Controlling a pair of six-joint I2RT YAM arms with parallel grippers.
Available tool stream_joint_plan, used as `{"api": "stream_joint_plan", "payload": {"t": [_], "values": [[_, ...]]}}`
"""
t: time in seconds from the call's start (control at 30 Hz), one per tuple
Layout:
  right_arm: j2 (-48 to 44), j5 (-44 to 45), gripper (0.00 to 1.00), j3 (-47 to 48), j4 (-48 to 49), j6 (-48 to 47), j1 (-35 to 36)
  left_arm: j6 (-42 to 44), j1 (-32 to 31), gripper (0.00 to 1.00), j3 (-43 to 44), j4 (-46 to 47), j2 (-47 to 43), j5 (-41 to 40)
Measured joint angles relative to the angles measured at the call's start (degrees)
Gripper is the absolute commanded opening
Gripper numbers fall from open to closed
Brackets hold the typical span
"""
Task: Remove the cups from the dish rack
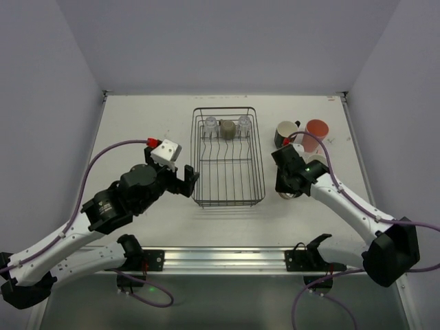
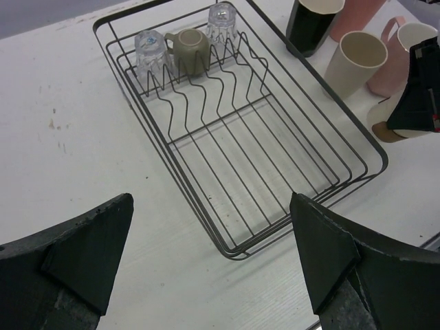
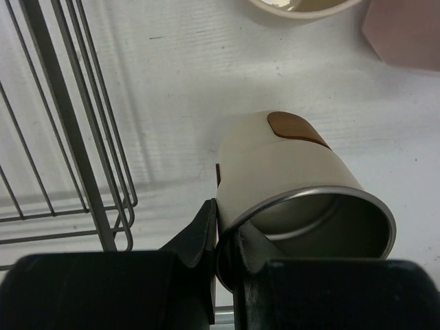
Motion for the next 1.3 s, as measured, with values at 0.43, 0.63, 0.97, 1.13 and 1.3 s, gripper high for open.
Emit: {"api": "stream_joint_plan", "payload": {"t": [0.43, 0.63, 0.97, 1.13, 1.3], "values": [[10.05, -3.1, 0.19, -2.73, 7.17, -0.44, 0.0, 1.27, 0.0, 1.0, -3.17, 0.02, -1.55, -3.13], [11.78, -4.13, 0.37, -2.93, 8.59, -1.05, 0.0, 1.27, 0.0, 1.0, -3.98, 0.07, -1.6, -3.89], [-1.95, -2.82, 0.56, 3.8, 4.44, -3.3, 0.02, 1.25, 1.11, 1.0, -4.52, 0.48, -3.1, -4.57], [-6.56, -6.84, 0.57, 10.58, 10.56, -6.58, 0.04, 1.22, 2.51, 1.0, -5.22, 1.14, -4.11, -4.63], [3.8, -11.04, 0.54, 20.59, 16.87, -9.88, 0.04, 1.22, 3.34, 1.0, -5.57, 1.53, -3.82, -4.83]]}}
